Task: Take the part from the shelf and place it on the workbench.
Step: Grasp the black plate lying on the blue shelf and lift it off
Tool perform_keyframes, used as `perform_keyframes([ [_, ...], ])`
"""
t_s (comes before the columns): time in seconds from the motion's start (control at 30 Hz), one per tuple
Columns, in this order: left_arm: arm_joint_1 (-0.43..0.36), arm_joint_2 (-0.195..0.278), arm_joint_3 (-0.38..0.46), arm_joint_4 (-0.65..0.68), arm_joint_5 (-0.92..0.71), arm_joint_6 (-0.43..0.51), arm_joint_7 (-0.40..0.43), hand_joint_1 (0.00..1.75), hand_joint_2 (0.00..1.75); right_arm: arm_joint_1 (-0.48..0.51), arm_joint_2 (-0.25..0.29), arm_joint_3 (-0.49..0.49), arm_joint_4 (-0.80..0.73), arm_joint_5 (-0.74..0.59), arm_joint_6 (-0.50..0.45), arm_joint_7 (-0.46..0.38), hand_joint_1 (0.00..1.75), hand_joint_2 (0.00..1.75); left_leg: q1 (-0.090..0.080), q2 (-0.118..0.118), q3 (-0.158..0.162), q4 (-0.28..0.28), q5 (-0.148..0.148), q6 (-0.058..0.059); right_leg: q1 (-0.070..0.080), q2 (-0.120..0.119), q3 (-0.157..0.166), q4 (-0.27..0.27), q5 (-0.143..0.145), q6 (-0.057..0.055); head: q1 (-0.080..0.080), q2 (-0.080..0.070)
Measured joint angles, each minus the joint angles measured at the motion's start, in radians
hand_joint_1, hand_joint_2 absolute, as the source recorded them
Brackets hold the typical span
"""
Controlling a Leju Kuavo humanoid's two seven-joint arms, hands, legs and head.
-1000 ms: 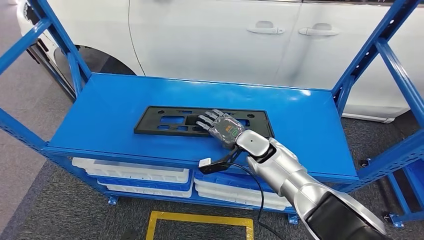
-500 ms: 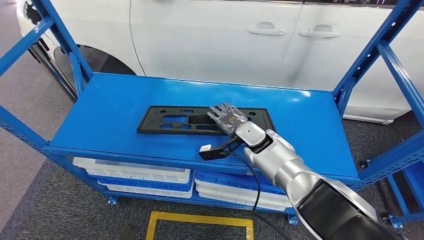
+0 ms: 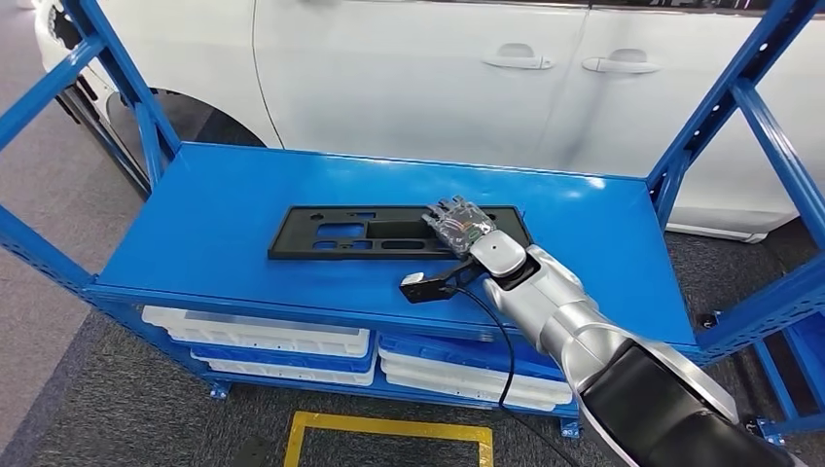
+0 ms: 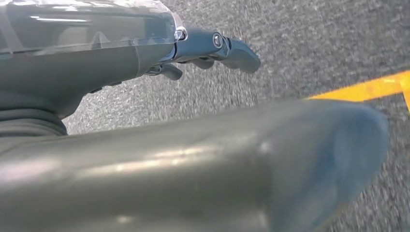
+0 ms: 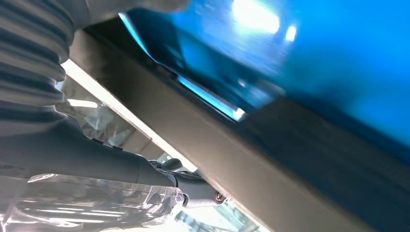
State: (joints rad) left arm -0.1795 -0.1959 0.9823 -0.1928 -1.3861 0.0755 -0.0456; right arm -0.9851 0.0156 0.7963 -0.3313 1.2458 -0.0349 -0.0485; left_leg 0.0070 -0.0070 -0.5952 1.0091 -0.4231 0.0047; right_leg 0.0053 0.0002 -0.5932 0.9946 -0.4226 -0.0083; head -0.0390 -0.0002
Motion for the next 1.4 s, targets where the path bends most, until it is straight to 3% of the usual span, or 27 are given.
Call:
perform_keyframes([
  [0.07, -0.001, 0.0, 0.0, 0.0, 0.0, 0.0, -0.002, 0.0, 0.0, -0.002, 0.0, 0.0, 0.004, 0.006, 0.008, 0.002, 1.75, 1.75, 0.001, 0.001, -0.017, 0.04, -0.029, -0.01, -0.007, -0.001, 0.006, -0.012, 0.007, -0.01, 0.0, 0.0],
  [0.17, -0.001, 0.0, 0.0, 0.0, 0.0, 0.0, -0.005, 0.0, 0.0, -0.003, 0.0, 0.0, 0.009, 0.008, 0.018, 0.0, 1.75, 1.75, 0.006, 0.002, -0.101, 0.222, -0.115, -0.024, -0.009, -0.002, 0.007, -0.015, 0.009, -0.015, 0.0, 0.0],
  [0.23, -0.001, 0.0, 0.0, 0.0, 0.001, 0.0, -0.006, 0.0, 0.0, -0.005, 0.0, 0.0, 0.011, 0.009, 0.019, -0.004, 1.75, 1.75, 0.009, 0.002, -0.132, 0.281, -0.119, -0.031, -0.009, -0.002, 0.008, -0.011, 0.007, -0.014, 0.0, 0.0],
  [0.27, -0.001, 0.001, 0.0, 0.0, 0.001, 0.0, -0.007, 0.0, 0.0, -0.008, 0.0, 0.0, 0.011, 0.01, 0.018, -0.006, 1.75, 1.75, 0.011, 0.002, -0.122, 0.257, -0.095, -0.033, -0.01, -0.002, 0.009, -0.008, 0.005, -0.013, 0.0, 0.0],
  [0.37, -0.003, 0.003, 0.0, 0.0, 0.001, 0.002, -0.007, 0.0, 0.0, -0.022, 0.0, 0.0, 0.012, 0.015, 0.013, -0.009, 1.75, 1.75, 0.014, 0.004, -0.031, 0.068, -0.01, -0.03, -0.01, 0.0, 0.007, 0.009, -0.008, 0.0, 0.0, 0.0],
  [0.43, -0.005, 0.004, 0.0, 0.0, 0.001, 0.002, -0.007, 0.0, 0.0, -0.032, 0.0, -0.001, 0.012, 0.02, 0.003, -0.008, 1.75, 1.75, 0.011, 0.003, -0.006, 0.015, -0.003, -0.017, -0.007, 0.002, 0.003, 0.015, -0.011, 0.011, 0.0, 0.0],
  [0.53, -0.006, 0.004, 0.0, 0.0, 0.001, 0.002, -0.006, 0.0, 0.0, -0.037, 0.0, -0.001, 0.012, 0.026, -0.008, -0.008, 1.75, 1.75, 0.01, 0.003, -0.007, 0.008, 0.003, 0.005, -0.01, 0.003, -0.004, 0.024, -0.019, 0.027, 0.0, 0.0],
  [0.6, -0.008, 0.003, 0.0, 0.0, 0.001, 0.002, -0.005, 0.0, 0.0, -0.039, 0.0, -0.002, 0.012, 0.027, -0.01, -0.008, 1.75, 1.75, 0.012, 0.005, -0.008, 0.004, 0.008, 0.016, -0.013, 0.002, -0.036, 0.094, -0.064, 0.037, 0.0, 0.0],
  [0.67, -0.008, 0.003, 0.0, 0.0, 0.001, 0.002, -0.005, 0.0, 0.0, -0.038, 0.0, -0.002, 0.012, 0.027, -0.01, -0.008, 1.75, 1.75, 0.011, 0.005, -0.011, 0.004, 0.009, 0.02, -0.014, 0.002, -0.102, 0.235, -0.129, 0.043, 0.0, 0.0],
  [0.7, -0.008, 0.003, 0.0, 0.0, 0.001, 0.002, -0.005, 0.0, 0.0, -0.037, 0.0, -0.002, 0.013, 0.027, -0.009, -0.008, 1.75, 1.75, 0.011, 0.005, -0.012, 0.004, 0.009, 0.02, -0.015, 0.002, -0.13, 0.292, -0.148, 0.045, 0.0, 0.0],
  [0.73, -0.008, 0.004, 0.0, 0.0, 0.001, 0.002, -0.005, 0.0, 0.0, -0.036, 0.0, -0.002, 0.013, 0.027, -0.009, -0.008, 1.75, 1.75, 0.011, 0.005, -0.012, 0.005, 0.009, 0.02, -0.015, 0.002, -0.142, 0.314, -0.145, 0.045, 0.0, 0.0],
  [0.77, -0.008, 0.004, 0.0, 0.0, 0.001, 0.002, -0.005, 0.0, 0.0, -0.036, 0.0, -0.002, 0.013, 0.027, -0.01, -0.008, 1.75, 1.75, 0.011, 0.005, -0.012, 0.005, 0.008, 0.02, -0.016, 0.001, -0.131, 0.291, -0.123, 0.043, 0.0, 0.0],
  [0.83, -0.008, 0.003, 0.0, 0.0, 0.001, 0.002, -0.005, 0.0, 0.0, -0.039, 0.0, -0.002, 0.013, 0.027, -0.01, -0.008, 1.75, 1.75, 0.011, 0.003, -0.009, 0.007, 0.007, 0.017, -0.016, 0.001, -0.064, 0.148, -0.05, 0.035, 0.0, 0.0],
  [0.9, -0.009, 0.003, 0.0, 0.0, 0.001, 0.002, -0.005, 0.0, 0.0, -0.041, 0.0, -0.003, 0.013, 0.027, -0.012, -0.008, 1.75, 1.75, 0.008, 0.001, -0.011, 0.009, 0.005, 0.009, -0.012, 0.001, -0.013, 0.036, -0.011, 0.025, 0.0, 0.0],
  [0.97, -0.01, 0.003, 0.0, 0.0, 0.001, 0.002, -0.005, 0.0, 0.0, -0.042, 0.001, -0.003, 0.013, 0.026, -0.013, -0.009, 1.75, 1.75, 0.006, 0.0, -0.012, 0.007, 0.006, -0.002, -0.007, 0.001, -0.007, 0.019, -0.011, 0.017, 0.0, 0.0],
  [1.07, -0.011, 0.002, 0.0, 0.0, 0.001, 0.002, -0.005, 0.0, 0.0, -0.044, 0.005, -0.003, 0.012, 0.027, -0.017, -0.011, 1.75, 1.75, 0.006, 0.001, -0.022, 0.028, -0.013, -0.016, -0.014, -0.001, -0.002, 0.005, -0.003, -0.002, 0.0, 0.0],
  [1.1, -0.011, 0.002, 0.0, 0.0, 0.001, 0.002, -0.005, 0.0, 0.0, -0.045, 0.007, -0.004, 0.011, 0.027, -0.018, -0.011, 1.75, 1.75, 0.006, 0.001, -0.04, 0.067, -0.037, -0.019, -0.017, -0.002, 0.0, 0.001, 0.0, -0.007, 0.0, 0.0],
  [1.17, -0.01, 0.002, 0.0, 0.0, 0.002, 0.002, -0.005, 0.0, 0.0, -0.046, 0.008, -0.004, 0.011, 0.028, -0.02, -0.011, 1.75, 1.75, 0.007, 0.002, -0.097, 0.196, -0.1, -0.024, -0.016, -0.003, 0.0, 0.0, 0.0, -0.012, 0.0, 0.0],
  [1.23, -0.008, 0.002, 0.0, 0.0, 0.003, 0.002, -0.005, 0.0, 0.0, -0.045, 0.01, -0.005, 0.011, 0.029, -0.027, -0.011, 1.75, 1.75, 0.007, 0.002, -0.141, 0.286, -0.122, -0.028, -0.014, -0.002, -0.001, 0.002, -0.001, -0.013, 0.0, 0.0],
  [1.27, -0.008, 0.002, 0.0, 0.0, 0.004, 0.002, -0.006, 0.0, 0.0, -0.045, 0.01, -0.006, 0.011, 0.027, -0.033, -0.011, 1.75, 1.75, 0.007, 0.002, -0.138, 0.277, -0.105, -0.028, -0.014, -0.001, 0.0, 0.004, -0.002, -0.012, 0.0, 0.0],
  [1.3, -0.008, 0.002, 0.0, 0.0, 0.004, 0.002, -0.006, 0.0, 0.0, -0.047, 0.01, -0.009, 0.01, 0.024, -0.04, -0.013, 1.75, 1.75, 0.007, 0.002, -0.116, 0.23, -0.073, -0.027, -0.014, -0.001, 0.0, 0.005, -0.003, -0.011, 0.0, 0.0],
  [1.37, -0.008, 0.002, 0.0, 0.0, 0.004, 0.003, -0.006, 0.0, 0.0, -0.055, 0.012, -0.02, 0.005, 0.01, -0.063, -0.025, 1.75, 1.75, 0.006, 0.004, -0.052, 0.092, -0.011, -0.021, -0.011, 0.001, -0.001, 0.013, -0.009, -0.005, 0.0, 0.0],
  [1.4, -0.009, 0.002, 0.0, 0.0, 0.005, 0.005, -0.007, 0.0, 0.0, -0.065, 0.014, -0.026, 0.0, 0.001, -0.083, -0.039, 1.75, 1.75, 0.005, 0.004, -0.032, 0.045, 0.003, -0.017, -0.009, 0.003, -0.004, 0.017, -0.01, -0.001, 0.0, 0.0],
])
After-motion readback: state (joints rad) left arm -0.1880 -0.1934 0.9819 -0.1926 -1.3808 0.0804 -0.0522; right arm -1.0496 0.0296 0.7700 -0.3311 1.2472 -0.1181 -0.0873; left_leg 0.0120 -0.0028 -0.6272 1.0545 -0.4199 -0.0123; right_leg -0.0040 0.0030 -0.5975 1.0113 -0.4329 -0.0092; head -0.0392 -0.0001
